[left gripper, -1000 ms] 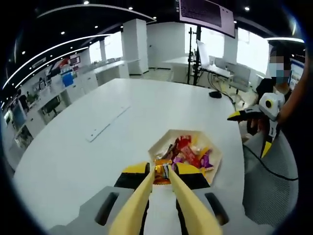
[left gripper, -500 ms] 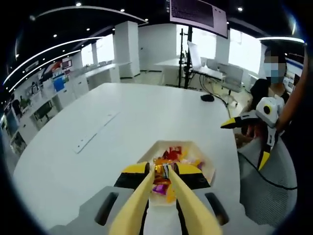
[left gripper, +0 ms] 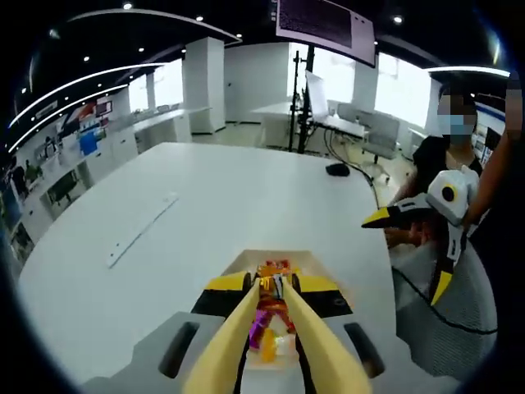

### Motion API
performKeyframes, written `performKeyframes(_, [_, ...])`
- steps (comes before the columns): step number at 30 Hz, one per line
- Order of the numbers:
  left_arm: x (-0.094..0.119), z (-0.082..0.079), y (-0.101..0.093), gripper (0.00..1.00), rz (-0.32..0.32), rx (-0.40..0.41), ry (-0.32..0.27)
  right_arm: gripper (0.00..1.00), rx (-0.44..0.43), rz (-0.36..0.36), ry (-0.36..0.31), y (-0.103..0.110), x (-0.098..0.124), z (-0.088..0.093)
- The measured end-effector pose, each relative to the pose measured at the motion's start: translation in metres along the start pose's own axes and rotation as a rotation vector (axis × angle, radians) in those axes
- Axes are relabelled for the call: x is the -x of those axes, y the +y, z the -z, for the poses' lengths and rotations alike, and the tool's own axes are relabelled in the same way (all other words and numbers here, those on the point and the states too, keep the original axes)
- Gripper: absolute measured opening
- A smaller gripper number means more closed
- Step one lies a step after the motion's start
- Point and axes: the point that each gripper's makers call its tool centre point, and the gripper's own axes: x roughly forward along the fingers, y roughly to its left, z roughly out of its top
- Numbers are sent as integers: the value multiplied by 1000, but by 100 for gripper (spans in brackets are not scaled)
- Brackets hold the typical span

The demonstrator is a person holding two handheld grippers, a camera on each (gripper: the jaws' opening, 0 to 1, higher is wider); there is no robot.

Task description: Place the target food into the container with the food tongs after gripping and lifting it, then release it inside without dropping or visibly crushing the food.

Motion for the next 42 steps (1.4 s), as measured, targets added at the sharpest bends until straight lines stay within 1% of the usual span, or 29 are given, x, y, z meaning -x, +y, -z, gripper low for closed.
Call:
performKeyframes(4, [-3, -2, 1, 17, -1, -8, -1, 99, -4, 4, 0, -1, 0, 0])
performKeyframes(6, [-4, -4, 4, 19, -19, -24, -11, 99, -6, 5, -2, -1, 0, 0])
performKeyframes(7, [-5, -4, 4, 21, -18, -9, -19, 99, -7, 6, 0, -1, 0, 0])
performKeyframes(8, [-7, -3, -2, 23, 16, 22, -28, 99, -8, 7, -2, -1, 1, 0])
performKeyframes(9, [-7, -2, -1, 24, -3, -10, -23, 99, -8, 7, -3, -1, 1, 0])
performKeyframes(10, [-8, -1, 3, 24, -27, -94, -21, 99, -9, 7, -3, -1, 1, -1])
performKeyframes(11, [-9, 3, 0, 25, -17, -81, -14, 99, -9, 8, -2, -1, 1, -1])
performKeyframes(12, [-9, 3, 0, 25, -16, -63, -16, 99, -9, 8, -3, -2, 1, -1])
performKeyframes(18, [-4, -2, 3, 25, -26, -70, -35, 99, -8, 4, -2, -1, 0, 0])
performKeyframes(22, [3, -11, 4, 26, -34, -56, -71, 99, -14, 0, 4, 0, 0, 1])
performKeyframes(23, [4, -13, 3, 26, -29, -47, -86, 99, -23, -5, 18, 0, -1, 4])
performKeyframes(25, [9, -18, -1, 26, -23, -34, -112, 99, -49, -22, 25, 3, -1, 6])
performKeyframes(27, [13, -24, -9, 26, -2, -17, -146, 100, -28, -36, 35, 6, -2, 6])
performKeyframes(28, [16, -27, -13, 26, 5, -18, -161, 99, -16, -55, 44, 9, -2, 7])
performKeyframes(29, [20, -31, -19, 26, 11, -24, -176, 99, 13, -74, 51, 13, -2, 7])
performKeyframes(31, [27, -36, -27, 26, 27, -21, -201, 99, 73, -93, 43, 18, -2, 1])
performKeyframes(33, [35, -39, -38, 26, 46, -31, -222, 99, 125, -138, 38, 24, -1, -7])
performKeyframes(35, [44, -41, -49, 26, 75, -25, -243, 94, 145, -168, 26, 24, -1, -19])
performKeyframes(36, [47, -41, -53, 26, 81, -19, -249, 94, 157, -183, 5, 23, -1, -29])
performKeyframes(37, [51, -42, -58, 26, 93, -5, -259, 95, 162, -191, -36, 22, -1, -42])
performKeyframes(38, [57, -44, -63, 26, 106, 5, -280, 95, 164, -203, -92, 20, 0, -62])
performKeyframes(39, [61, -42, -63, 26, 104, 0, -285, 94, 159, -219, -124, 20, 2, -74])
performKeyframes(40, [66, -41, -66, 26, 106, 2, -290, 93, 136, -263, -151, 23, 5, -90])
performKeyframes(41, [70, -41, -68, 26, 110, 2, -299, 89, 118, -293, -159, 25, 7, -99])
performKeyframes(42, [72, -41, -69, 26, 112, 2, -302, 85, 112, -305, -161, 26, 8, -102])
